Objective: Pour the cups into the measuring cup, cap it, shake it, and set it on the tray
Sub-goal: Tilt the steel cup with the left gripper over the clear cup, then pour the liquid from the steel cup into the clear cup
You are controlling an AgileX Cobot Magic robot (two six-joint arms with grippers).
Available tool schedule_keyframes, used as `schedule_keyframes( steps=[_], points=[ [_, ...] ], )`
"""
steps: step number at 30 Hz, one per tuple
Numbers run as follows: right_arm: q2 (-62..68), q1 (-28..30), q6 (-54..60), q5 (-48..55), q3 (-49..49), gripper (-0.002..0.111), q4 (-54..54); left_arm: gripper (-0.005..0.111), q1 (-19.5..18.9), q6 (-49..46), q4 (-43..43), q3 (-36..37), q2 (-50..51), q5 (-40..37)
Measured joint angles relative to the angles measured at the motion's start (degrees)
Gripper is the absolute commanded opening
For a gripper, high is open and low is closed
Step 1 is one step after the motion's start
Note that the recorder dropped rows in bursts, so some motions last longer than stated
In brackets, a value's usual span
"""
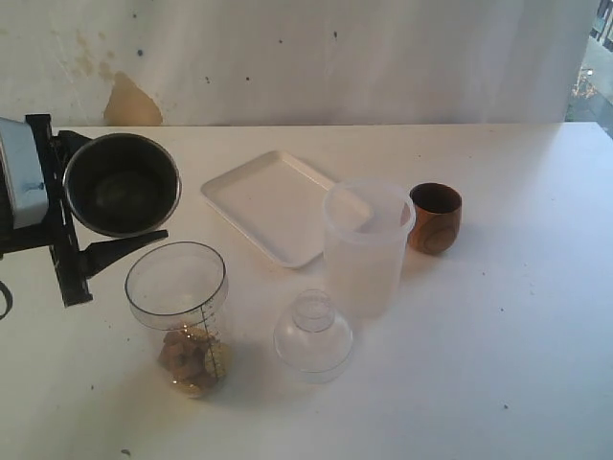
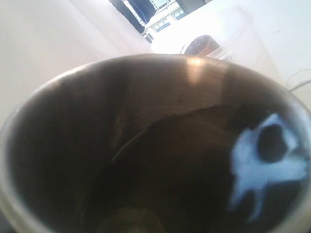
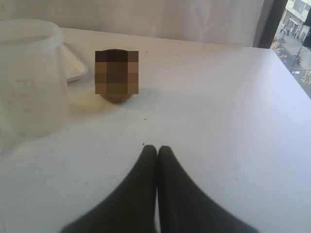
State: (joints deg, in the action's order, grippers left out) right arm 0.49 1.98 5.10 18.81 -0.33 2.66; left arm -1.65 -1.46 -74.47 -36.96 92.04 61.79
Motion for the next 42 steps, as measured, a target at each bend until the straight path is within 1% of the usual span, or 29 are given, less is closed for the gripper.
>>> schedule_keyframes(
  steps=[5,17,29,36,42],
  points=[
    [0.0,0.0,0.0,0.0,0.0,0.0,0.0,0.0,0.0,-1.4,2.1,0.0,0.0,0.0],
    [0.0,0.0,-0.1,0.0,0.0,0.0,0.0,0.0,0.0,-3.2,2.6,0.0,0.0,0.2],
    [0.0,0.0,-0.1,0.0,0.0,0.0,0.0,0.0,0.0,0.5,2.6,0.0,0.0,0.3],
    [0.0,0.0,-0.1,0.0,0.0,0.0,0.0,0.0,1.1,-3.3,2.6,0.0,0.0,0.3],
    [0.0,0.0,-0.1,0.0,0.0,0.0,0.0,0.0,1.1,-5.9,2.6,0.0,0.0,0.3]
  ],
)
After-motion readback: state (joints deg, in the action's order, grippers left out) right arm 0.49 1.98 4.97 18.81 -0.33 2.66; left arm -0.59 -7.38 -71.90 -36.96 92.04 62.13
